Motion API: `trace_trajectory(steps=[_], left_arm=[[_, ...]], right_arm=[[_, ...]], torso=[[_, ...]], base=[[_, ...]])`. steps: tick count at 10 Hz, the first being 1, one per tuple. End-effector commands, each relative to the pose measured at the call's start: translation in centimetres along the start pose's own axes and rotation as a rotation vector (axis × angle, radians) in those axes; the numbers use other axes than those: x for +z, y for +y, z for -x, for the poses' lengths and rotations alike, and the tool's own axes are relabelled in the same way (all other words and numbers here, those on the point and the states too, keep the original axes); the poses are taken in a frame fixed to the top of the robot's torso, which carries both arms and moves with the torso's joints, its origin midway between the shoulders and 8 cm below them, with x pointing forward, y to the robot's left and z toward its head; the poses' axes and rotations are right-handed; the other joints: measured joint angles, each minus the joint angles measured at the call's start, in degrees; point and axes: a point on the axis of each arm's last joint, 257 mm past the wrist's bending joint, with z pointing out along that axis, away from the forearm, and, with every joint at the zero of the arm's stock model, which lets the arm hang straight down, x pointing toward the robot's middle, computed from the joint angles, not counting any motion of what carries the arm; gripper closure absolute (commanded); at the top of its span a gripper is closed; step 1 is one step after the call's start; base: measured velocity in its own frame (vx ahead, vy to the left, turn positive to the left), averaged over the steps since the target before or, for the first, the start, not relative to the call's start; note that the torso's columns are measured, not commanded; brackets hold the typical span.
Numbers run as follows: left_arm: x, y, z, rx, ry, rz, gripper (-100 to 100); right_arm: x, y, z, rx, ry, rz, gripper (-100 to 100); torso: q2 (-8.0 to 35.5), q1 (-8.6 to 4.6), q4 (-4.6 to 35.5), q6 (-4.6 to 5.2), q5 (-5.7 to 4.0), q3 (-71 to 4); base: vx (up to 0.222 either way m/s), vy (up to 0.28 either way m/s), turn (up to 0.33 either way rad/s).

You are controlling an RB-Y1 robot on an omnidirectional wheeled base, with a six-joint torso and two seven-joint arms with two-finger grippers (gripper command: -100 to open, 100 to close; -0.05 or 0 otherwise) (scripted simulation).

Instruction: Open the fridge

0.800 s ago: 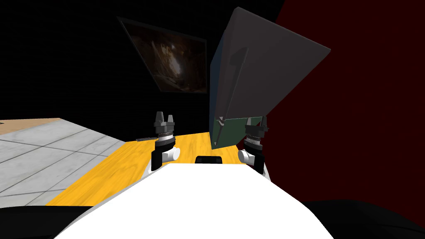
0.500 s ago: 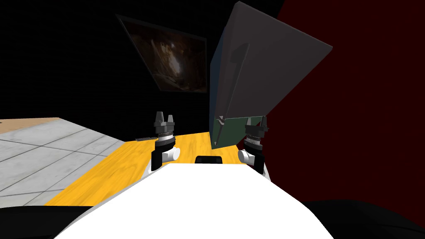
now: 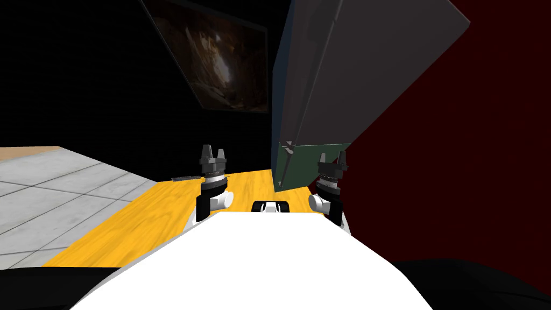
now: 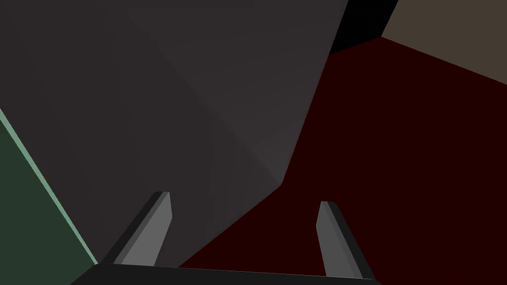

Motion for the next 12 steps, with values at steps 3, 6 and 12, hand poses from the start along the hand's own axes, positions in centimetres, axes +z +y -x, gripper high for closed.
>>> trace_trajectory(steps=[3, 6, 12], left_arm=[[0.0, 0.0, 0.0, 0.0, 0.0, 0.001, 0], [0.0, 0.0, 0.0, 0.0, 0.0, 0.001, 0], [0.0, 0.0, 0.0, 0.0, 0.0, 0.001, 0]], right_arm=[[-0.1, -0.6, -0.3, -0.093, 0.069, -0.028, -100], [-0.5, -1.5, 0.0, -0.232, 0.139, -0.063, -100], [-1.4, -3.9, 1.6, -0.593, 0.302, -0.135, -100]], torso=[[10.36, 0.09, 10.34, 0.01, 0.02, -20.88], [11.08, 0.08, 11.12, 0.0, 0.02, -22.3], [11.12, 0.08, 11.14, 0.0, 0.02, -22.3]], base=[[0.016, 0.033, -0.02], [0.027, 0.084, -0.039], [0.03, 0.112, -0.05]])
